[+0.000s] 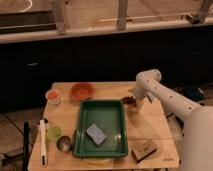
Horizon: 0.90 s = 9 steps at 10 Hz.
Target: Place grapes in red bowl
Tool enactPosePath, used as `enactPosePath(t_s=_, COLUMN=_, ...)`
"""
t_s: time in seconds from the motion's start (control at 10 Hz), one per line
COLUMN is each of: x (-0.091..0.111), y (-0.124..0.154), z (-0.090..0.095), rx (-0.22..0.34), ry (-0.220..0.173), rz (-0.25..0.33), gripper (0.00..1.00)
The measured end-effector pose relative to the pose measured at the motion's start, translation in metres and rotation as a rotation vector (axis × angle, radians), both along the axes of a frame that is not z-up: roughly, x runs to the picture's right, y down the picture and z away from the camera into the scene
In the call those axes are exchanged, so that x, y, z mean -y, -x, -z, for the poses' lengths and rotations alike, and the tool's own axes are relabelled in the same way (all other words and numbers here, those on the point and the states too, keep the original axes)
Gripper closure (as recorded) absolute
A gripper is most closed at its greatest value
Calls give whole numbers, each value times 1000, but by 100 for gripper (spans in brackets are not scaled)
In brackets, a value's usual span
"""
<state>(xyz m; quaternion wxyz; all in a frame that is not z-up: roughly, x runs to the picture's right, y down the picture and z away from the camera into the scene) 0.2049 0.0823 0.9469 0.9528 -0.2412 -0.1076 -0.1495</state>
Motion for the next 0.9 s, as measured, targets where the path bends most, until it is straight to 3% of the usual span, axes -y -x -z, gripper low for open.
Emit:
enactPosePath(t_s=0.5, x=-3, y=3, z=-12, rx=15, ry=1, rz=2, gripper=20)
enactPosePath(t_s=0.6, x=-3, y=3, z=-13, rx=18, ry=1, rz=3, gripper=24)
enactPosePath(t_s=0.9, x=-4, y=1, z=-11, rx=15, ry=4, rz=1, gripper=26)
